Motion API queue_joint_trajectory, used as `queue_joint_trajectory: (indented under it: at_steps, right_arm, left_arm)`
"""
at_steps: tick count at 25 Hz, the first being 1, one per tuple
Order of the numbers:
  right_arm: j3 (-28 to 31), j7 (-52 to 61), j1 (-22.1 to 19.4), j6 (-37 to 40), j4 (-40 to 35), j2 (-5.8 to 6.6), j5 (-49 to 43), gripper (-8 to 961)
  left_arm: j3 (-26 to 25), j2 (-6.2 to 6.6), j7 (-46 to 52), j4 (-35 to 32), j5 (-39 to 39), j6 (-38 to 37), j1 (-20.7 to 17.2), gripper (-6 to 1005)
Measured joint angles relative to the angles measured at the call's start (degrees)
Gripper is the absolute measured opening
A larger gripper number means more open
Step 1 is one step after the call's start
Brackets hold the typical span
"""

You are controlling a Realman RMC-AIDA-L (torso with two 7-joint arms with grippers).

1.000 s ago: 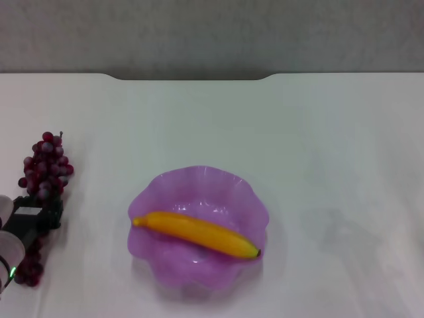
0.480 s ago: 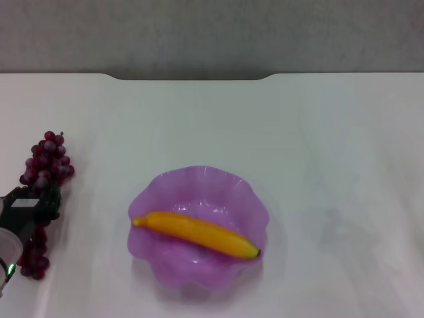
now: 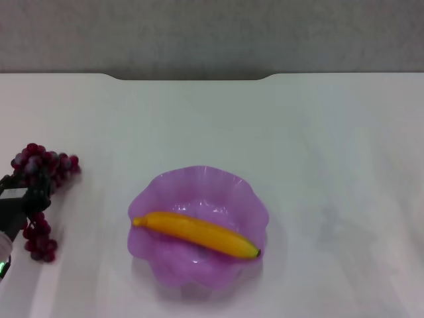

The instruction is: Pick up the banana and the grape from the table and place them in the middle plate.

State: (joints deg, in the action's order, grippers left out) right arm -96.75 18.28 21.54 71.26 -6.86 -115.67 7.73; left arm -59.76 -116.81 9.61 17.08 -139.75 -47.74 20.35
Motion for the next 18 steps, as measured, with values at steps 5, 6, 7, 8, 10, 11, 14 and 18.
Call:
queue_joint_trajectory:
  at_steps: [5, 6, 7, 8, 10, 11, 14, 18]
  right_arm:
    - [-0.05, 0.00, 0.00, -0.07, 0.00, 0.00, 0.00, 0]
    - [-0.05, 0.00, 0.00, -0.22, 0.00, 0.00, 0.00, 0]
    - [-0.05, 0.00, 0.00, -0.53, 0.00, 0.00, 0.00, 0]
    - [-0.05, 0.00, 0.00, -0.85, 0.00, 0.00, 0.00, 0]
    - [-0.05, 0.00, 0.00, -1.47, 0.00, 0.00, 0.00, 0]
    - [-0.05, 0.00, 0.00, -1.60, 0.00, 0.00, 0.00, 0]
    - [-0.03, 0.00, 0.00, -1.64, 0.00, 0.00, 0.00, 0]
    - [-0.22, 0.00, 0.18, -2.12, 0.00, 0.04, 0.00, 0]
  left_arm:
    - [0.21, 0.38, 8.40, 0.22, -2.77, -5.49, -1.68, 356]
    - [0.22, 0.45, 9.46, 0.22, -3.92, -7.35, -2.07, 354]
    - [0.24, 0.49, 10.31, 0.21, -5.01, -9.13, -2.46, 353]
    - [0.24, 0.54, 11.02, 0.19, -6.39, -11.94, -2.98, 352]
    - [0.26, 0.62, 11.85, 0.20, -8.84, -17.34, -3.88, 351]
    - [0.26, 0.67, 11.97, 0.22, -9.69, -19.17, -4.03, 351]
    - [0.27, 0.92, 12.20, 0.23, -13.15, -25.85, -4.30, 349]
    - [0.22, 1.28, 12.27, 0.44, -19.26, -32.02, -3.59, 347]
